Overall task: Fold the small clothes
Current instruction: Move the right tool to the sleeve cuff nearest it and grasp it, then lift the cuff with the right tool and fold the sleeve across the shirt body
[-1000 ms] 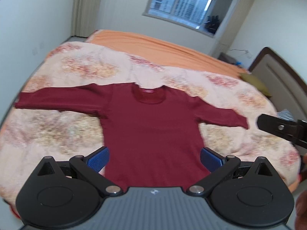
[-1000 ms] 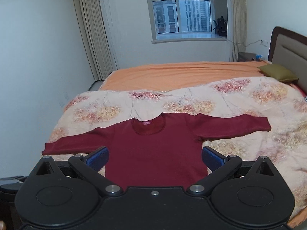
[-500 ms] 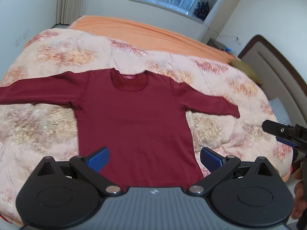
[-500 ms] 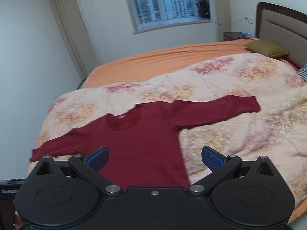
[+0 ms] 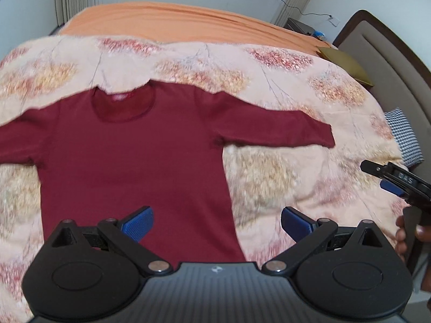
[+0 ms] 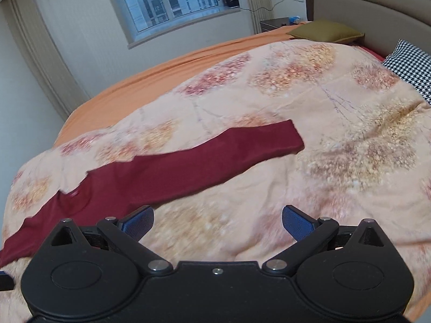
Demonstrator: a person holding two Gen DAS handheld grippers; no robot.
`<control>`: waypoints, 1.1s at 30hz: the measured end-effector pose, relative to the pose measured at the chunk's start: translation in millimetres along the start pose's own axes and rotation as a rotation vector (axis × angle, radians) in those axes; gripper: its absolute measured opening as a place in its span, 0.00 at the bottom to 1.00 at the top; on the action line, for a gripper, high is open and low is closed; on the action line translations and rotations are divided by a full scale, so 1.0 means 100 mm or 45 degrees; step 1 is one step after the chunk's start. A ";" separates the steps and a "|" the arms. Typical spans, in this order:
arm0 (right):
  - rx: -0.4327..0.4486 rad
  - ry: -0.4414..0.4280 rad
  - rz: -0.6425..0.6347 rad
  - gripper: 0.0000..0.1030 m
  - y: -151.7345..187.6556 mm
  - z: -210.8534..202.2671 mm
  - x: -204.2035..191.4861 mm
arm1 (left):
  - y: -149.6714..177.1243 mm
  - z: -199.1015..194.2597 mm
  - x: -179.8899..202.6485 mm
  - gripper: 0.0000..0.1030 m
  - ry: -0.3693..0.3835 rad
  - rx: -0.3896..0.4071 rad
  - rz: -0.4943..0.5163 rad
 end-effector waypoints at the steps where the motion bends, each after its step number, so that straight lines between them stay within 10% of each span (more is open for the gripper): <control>1: -0.002 -0.005 0.018 0.96 -0.08 0.14 0.12 | -0.07 0.06 0.07 1.00 -0.016 0.004 0.007; 12: 0.065 -0.168 0.342 0.89 -0.77 1.51 1.25 | -0.60 0.80 0.65 1.00 -0.091 -0.023 0.017; 26: -0.021 -0.294 0.761 0.69 -0.61 2.34 2.13 | -0.63 1.11 0.96 1.00 -0.079 -0.046 0.026; 33: 0.019 -0.352 0.813 0.33 -0.63 2.51 2.31 | -0.64 1.30 0.95 1.00 -0.089 -0.078 0.041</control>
Point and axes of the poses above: each gripper's, at about its wrist camera, not at the fingertips, and z roughly the way its jaws point, x to its right, y to its underside, the point moved 7 cm from there along z, roughly the way its jaws point, and after that the axes turned 6 degrees about -y, right-handed, at the moved point
